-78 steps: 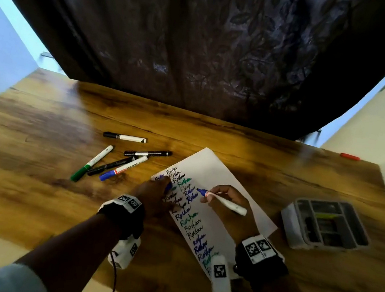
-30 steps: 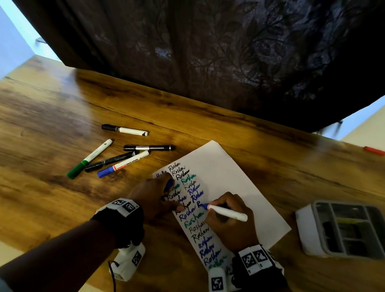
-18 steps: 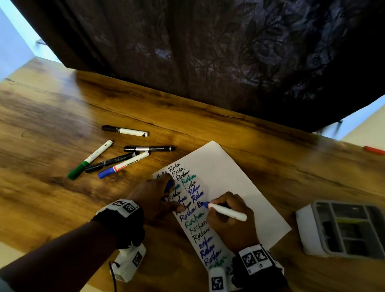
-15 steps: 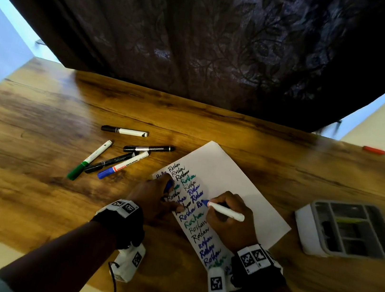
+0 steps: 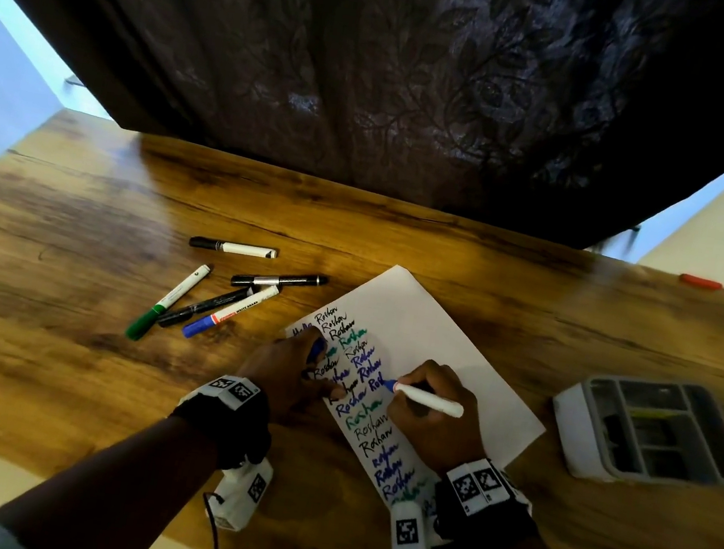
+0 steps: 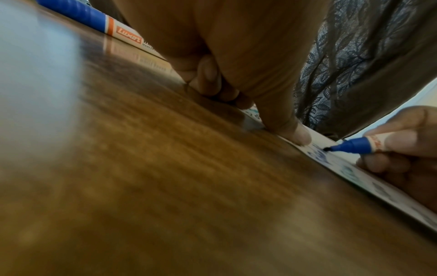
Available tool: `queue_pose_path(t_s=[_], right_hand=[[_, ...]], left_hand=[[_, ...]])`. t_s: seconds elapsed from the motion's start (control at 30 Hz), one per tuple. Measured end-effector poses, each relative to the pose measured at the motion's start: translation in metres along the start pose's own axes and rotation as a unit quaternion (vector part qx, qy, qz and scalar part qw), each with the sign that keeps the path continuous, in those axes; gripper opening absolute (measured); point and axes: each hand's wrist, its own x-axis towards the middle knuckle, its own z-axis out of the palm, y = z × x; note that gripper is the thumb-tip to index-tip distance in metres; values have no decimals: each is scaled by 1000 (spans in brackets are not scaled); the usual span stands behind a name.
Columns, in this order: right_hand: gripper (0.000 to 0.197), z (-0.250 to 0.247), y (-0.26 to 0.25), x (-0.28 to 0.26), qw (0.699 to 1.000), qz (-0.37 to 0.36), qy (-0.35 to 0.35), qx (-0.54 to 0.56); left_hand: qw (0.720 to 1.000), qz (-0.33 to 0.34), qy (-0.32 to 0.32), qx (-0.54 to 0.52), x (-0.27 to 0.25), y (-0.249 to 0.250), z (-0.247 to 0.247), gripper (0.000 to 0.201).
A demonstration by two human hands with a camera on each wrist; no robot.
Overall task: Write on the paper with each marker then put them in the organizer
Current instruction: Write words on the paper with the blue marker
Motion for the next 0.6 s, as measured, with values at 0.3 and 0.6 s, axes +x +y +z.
queue_pose_path(t_s=[0.3,0.6], right_hand=[[16,1,1,0,1000,-9,19,-6],[17,0,0,0,1000,8,13,7]], left_hand=[[1000,3,-1,4,-2,3,-1,73],[1000,-5,-4,-6,0,-1,-1,76]])
